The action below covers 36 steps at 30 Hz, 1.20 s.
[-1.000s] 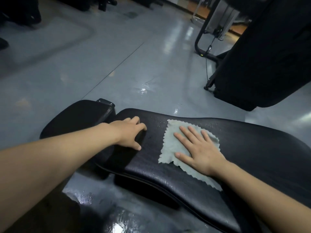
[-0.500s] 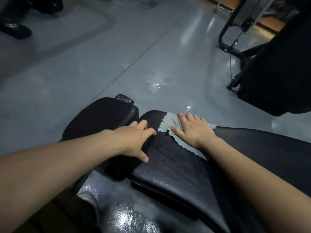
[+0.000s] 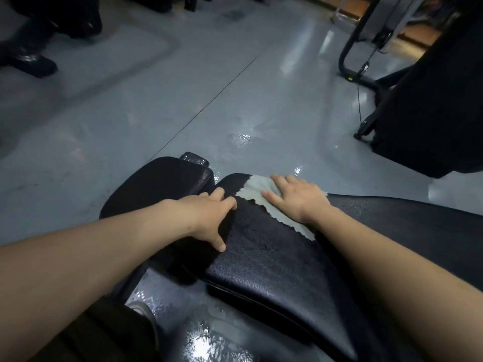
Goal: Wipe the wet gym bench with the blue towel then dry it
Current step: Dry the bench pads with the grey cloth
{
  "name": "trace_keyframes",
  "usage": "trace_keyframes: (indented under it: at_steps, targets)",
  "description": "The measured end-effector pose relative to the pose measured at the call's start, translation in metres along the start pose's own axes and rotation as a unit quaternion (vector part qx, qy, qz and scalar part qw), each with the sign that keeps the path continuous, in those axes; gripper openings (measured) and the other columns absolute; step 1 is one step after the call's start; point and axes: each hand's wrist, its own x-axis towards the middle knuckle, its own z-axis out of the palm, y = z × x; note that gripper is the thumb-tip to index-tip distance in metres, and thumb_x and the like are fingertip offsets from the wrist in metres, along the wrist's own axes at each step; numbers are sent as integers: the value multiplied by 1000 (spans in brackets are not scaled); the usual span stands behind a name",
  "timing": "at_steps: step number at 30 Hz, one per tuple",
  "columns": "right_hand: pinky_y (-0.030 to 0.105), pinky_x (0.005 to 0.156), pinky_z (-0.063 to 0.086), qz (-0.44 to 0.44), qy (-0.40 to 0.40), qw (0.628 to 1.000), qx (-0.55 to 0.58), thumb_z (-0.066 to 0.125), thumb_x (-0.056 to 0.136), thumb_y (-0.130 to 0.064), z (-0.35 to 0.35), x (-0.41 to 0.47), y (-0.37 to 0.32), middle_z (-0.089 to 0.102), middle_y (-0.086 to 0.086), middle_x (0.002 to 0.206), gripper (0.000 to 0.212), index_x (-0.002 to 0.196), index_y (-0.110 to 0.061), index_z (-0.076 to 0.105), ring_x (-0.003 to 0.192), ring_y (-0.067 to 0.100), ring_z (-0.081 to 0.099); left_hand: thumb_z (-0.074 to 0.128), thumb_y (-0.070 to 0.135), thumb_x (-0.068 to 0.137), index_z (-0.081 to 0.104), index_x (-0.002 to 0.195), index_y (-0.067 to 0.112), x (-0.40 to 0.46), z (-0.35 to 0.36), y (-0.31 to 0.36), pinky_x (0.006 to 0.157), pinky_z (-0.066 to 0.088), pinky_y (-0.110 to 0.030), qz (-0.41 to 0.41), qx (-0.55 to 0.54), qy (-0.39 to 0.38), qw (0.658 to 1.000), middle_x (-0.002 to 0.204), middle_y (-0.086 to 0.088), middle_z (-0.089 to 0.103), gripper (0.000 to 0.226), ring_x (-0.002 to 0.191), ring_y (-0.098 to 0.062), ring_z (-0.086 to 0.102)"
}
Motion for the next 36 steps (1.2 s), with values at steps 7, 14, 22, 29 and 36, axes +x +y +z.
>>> trace_keyframes:
  at_steps: [7, 14, 22, 29, 36]
  targets:
    - [39, 109, 25, 40, 48, 997, -51, 2, 92, -76, -3, -93, 113, 50, -7, 133, 74, 146, -38, 33, 129, 17, 43, 79, 52, 76, 25, 148, 30, -4, 2, -1, 94, 49, -42, 2, -6, 8, 1000, 135, 2, 32, 93, 126, -24, 43]
    - [43, 109, 26, 91, 37, 992, -74, -5, 87, -75, -2, -89, 100, 47, -2, 137, 82, 150, -36, 29, 129, 25, 41, 77, 52, 78, 26, 150, 28, -5, 5, -2, 93, 50, -44, 5, -13, 9, 1000, 137, 0, 31, 91, 126, -26, 43]
    - [46, 99, 41, 34, 13, 999, -26, 19, 98, -66, -3, -9, -4, 54, 12, 135, 67, 133, -16, 45, 123, 33, 51, 78, 51, 77, 27, 149, 24, 0, 5, -3, 97, 49, -50, 8, -2, 4, 1000, 138, -4, 31, 92, 126, -30, 42]
    - [48, 94, 43, -26, 15, 999, -21, 19, 98, -66, 2, 48, -80, 53, 14, 130, 68, 132, -13, 45, 119, 35, 52, 79, 50, 77, 31, 146, 22, 2, 4, -4, 100, 46, -49, 12, 6, 4, 1000, 152, -6, 24, 89, 131, -32, 39]
    - [49, 98, 41, -45, 25, 998, -25, 18, 98, -67, 7, 47, -76, 49, 11, 138, 69, 150, -24, 31, 124, 34, 50, 78, 52, 77, 30, 146, 26, 1, 4, -6, 97, 47, -43, 18, 1, 12, 1000, 147, -3, 28, 89, 130, -28, 41]
